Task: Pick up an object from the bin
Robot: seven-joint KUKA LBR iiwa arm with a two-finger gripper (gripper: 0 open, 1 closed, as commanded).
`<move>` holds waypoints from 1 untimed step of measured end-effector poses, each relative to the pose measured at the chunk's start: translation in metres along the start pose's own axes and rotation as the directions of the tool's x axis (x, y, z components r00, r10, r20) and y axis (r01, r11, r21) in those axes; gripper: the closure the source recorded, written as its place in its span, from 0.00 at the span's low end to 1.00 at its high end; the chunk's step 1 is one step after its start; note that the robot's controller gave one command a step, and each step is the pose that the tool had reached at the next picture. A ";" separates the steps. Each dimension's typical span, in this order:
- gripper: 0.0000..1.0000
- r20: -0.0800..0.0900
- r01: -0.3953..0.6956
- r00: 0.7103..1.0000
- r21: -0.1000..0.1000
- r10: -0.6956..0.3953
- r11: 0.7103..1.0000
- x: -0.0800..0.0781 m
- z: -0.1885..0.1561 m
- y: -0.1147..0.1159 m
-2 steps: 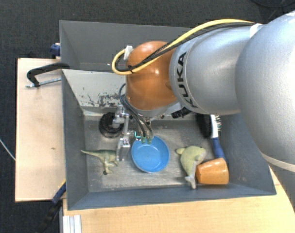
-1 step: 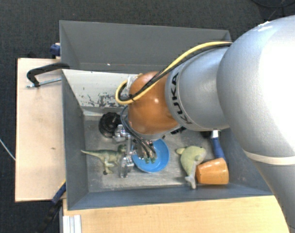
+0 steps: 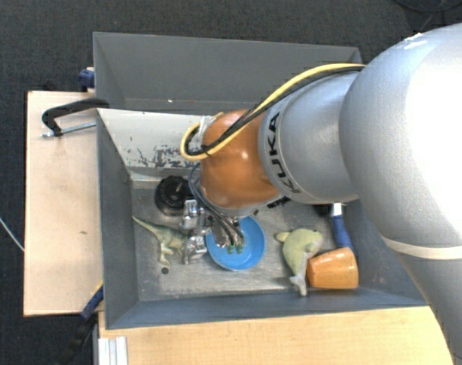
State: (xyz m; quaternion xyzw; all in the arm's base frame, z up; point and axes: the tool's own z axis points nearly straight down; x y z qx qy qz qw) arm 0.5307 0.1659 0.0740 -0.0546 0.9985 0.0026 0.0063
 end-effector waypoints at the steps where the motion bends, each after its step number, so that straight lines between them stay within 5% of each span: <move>1: 1.00 -0.004 0.309 0.951 0.005 -0.309 0.951 0.005 -0.108 -0.099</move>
Offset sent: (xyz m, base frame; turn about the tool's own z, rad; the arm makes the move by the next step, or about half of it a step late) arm 0.0017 -0.0978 0.1040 -0.3190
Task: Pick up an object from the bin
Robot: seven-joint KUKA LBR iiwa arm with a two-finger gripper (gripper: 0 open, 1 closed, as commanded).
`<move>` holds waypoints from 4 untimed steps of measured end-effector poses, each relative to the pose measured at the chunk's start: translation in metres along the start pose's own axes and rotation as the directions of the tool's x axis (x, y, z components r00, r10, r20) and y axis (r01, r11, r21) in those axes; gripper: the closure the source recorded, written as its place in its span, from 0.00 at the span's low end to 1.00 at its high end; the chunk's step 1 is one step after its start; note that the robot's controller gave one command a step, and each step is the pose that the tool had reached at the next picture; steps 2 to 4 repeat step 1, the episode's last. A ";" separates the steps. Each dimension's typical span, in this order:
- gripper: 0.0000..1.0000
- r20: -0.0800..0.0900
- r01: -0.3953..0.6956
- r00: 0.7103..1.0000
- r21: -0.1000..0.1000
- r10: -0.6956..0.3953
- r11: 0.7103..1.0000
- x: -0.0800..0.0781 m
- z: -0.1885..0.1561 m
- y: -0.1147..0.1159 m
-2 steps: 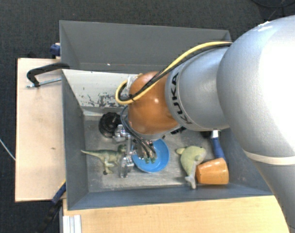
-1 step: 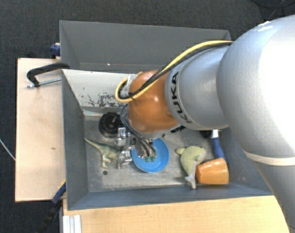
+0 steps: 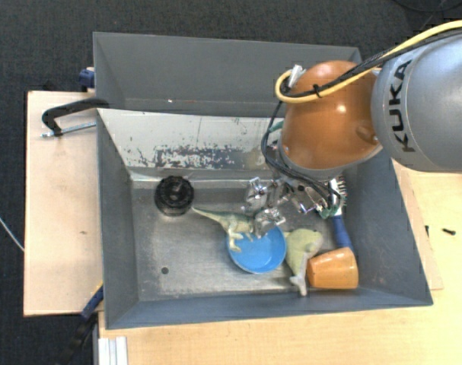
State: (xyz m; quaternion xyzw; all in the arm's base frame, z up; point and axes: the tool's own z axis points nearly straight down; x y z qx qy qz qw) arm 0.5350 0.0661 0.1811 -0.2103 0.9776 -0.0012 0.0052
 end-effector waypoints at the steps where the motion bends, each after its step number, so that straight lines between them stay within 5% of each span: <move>1: 1.00 0.002 -0.018 1.000 -0.002 0.018 1.000 -0.001 -0.050 0.005; 4: 1.00 0.002 -0.018 1.000 -0.002 0.018 1.000 -0.001 -0.050 0.005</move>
Offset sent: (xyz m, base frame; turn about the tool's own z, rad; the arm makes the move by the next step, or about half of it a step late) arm -0.0034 0.0041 0.0455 0.0176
